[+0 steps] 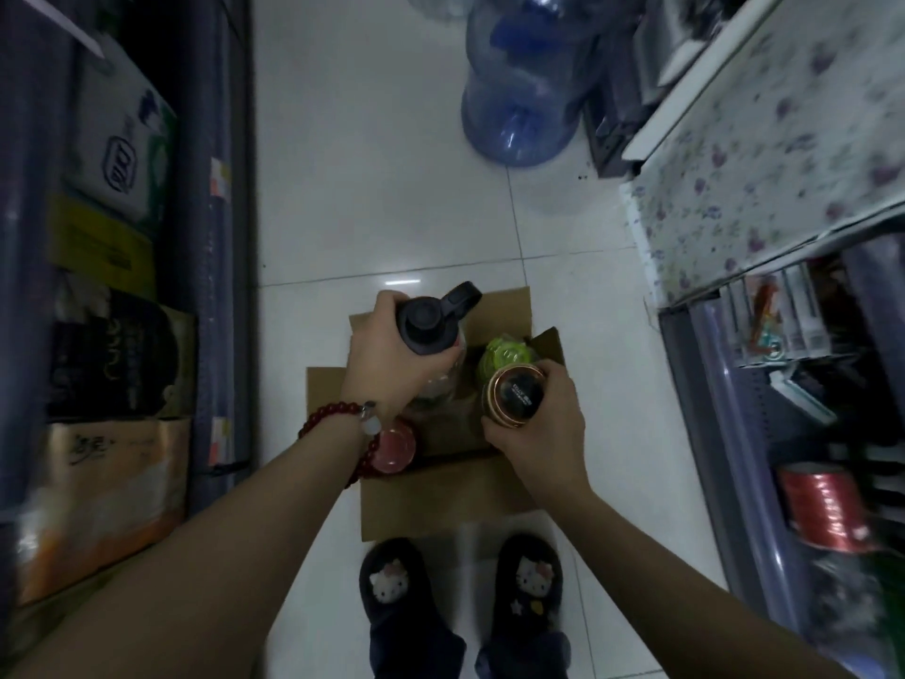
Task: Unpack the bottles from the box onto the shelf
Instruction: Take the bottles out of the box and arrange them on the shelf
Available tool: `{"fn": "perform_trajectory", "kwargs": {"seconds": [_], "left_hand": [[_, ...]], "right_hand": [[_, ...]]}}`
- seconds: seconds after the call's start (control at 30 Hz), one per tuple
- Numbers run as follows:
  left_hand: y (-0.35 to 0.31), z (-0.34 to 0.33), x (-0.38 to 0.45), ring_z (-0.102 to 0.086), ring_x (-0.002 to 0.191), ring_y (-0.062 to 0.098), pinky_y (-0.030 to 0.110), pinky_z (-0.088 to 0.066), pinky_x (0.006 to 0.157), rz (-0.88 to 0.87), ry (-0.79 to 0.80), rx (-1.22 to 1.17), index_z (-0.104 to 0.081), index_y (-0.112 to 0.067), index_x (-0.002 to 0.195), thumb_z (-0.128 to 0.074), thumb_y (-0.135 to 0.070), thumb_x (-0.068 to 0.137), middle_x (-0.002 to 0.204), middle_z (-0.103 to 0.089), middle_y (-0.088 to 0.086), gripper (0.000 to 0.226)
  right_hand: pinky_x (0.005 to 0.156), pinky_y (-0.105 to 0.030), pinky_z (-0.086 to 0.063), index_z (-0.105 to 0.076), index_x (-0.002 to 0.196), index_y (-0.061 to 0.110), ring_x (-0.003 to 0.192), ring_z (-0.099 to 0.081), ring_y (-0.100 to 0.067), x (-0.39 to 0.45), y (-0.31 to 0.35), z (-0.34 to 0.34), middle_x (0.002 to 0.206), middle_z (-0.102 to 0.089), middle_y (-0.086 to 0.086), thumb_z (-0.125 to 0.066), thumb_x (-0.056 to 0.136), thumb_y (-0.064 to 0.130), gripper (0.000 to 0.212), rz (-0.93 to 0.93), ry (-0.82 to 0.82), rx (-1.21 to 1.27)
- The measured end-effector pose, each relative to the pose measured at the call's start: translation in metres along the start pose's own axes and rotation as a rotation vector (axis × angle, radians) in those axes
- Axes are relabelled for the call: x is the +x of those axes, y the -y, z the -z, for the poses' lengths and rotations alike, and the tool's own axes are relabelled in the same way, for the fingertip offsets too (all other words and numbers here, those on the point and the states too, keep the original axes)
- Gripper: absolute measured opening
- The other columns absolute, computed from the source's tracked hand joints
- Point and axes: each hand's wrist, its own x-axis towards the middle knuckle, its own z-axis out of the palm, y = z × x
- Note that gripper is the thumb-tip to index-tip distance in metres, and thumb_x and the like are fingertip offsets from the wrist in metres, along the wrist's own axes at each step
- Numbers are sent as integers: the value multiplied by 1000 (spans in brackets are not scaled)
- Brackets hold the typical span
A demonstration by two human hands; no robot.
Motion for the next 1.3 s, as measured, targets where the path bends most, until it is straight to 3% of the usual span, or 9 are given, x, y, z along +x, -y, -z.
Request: {"fn": "perform_trajectory", "kwargs": {"seconds": [0.17, 0.47, 0.63, 0.73, 0.8, 0.83, 0.9, 0.97, 1.3], "left_hand": [[-92, 55, -25, -57, 87, -2, 6, -40, 66, -66, -30, -11, -53, -32, 105, -81, -40, 64, 97, -61, -18, 50], [-292, 138, -79, -61, 91, 5, 11, -44, 71, -260, 10, -81, -57, -31, 104, -82, -39, 60, 98, -65, -15, 51], [-415, 169, -103, -64, 93, 5, 30, -54, 84, -435, 80, -116, -58, -41, 92, -81, -46, 54, 94, -67, -19, 46], [-496, 182, -129, -58, 86, -9, 7, -47, 73, -571, 132, -148, -58, -39, 93, -83, -35, 60, 88, -62, -25, 41], [-543, 188, -148, -59, 87, -5, 4, -45, 71, -634, 150, -171, -58, -30, 107, -83, -36, 62, 92, -63, -20, 52], [-564, 190, -156, -61, 91, 1, 11, -48, 78, -662, 149, -172, -58, -28, 110, -82, -41, 60, 97, -65, -15, 57], [-599, 193, -172, -61, 97, 6, 21, -49, 83, -714, 161, -166, -57, -30, 110, -82, -46, 58, 104, -66, -12, 60], [-631, 192, -189, -61, 96, 2, 15, -46, 77, -759, 205, -194, -56, -29, 112, -83, -43, 61, 106, -65, -13, 59], [-771, 161, -283, -64, 95, 14, 36, -51, 85, -880, 352, -286, -62, -30, 100, -80, -57, 53, 102, -68, -6, 57]], "right_hand": [[87, -19, -39, -42, 131, 21, 114, -51, -14, -19, 83, 71, 125, -51, 1, -83, 64, 23, 78, 50, -61, 35], [88, -21, -42, -47, 127, 24, 110, -56, -12, -69, 249, 229, 116, -58, 6, -83, 60, 24, 76, 158, -249, 111], [88, -19, -40, -43, 135, 22, 110, -56, -10, -112, 328, 331, 117, -61, 7, -83, 59, 29, 87, 253, -399, 106], [77, -10, -40, -41, 128, 24, 100, -57, -6, -141, 369, 397, 107, -61, 10, -85, 59, 24, 82, 297, -489, 164], [71, -2, -41, -41, 120, 21, 89, -60, -3, -158, 389, 437, 100, -63, 9, -86, 59, 19, 77, 311, -555, 234], [73, -2, -43, -41, 117, 20, 86, -61, 0, -166, 396, 454, 97, -64, 9, -87, 57, 18, 76, 315, -589, 274], [83, -16, -50, -42, 112, 20, 89, -64, -4, -181, 407, 486, 96, -65, 10, -90, 53, 23, 76, 320, -657, 324], [84, -27, -51, -44, 110, 17, 92, -65, -9, -197, 415, 517, 96, -64, 9, -91, 53, 23, 74, 328, -706, 359], [91, -38, -55, -61, 110, 21, 95, -68, -10, -293, 428, 660, 104, -71, 3, -87, 44, 47, 75, 448, -893, 525]]}}
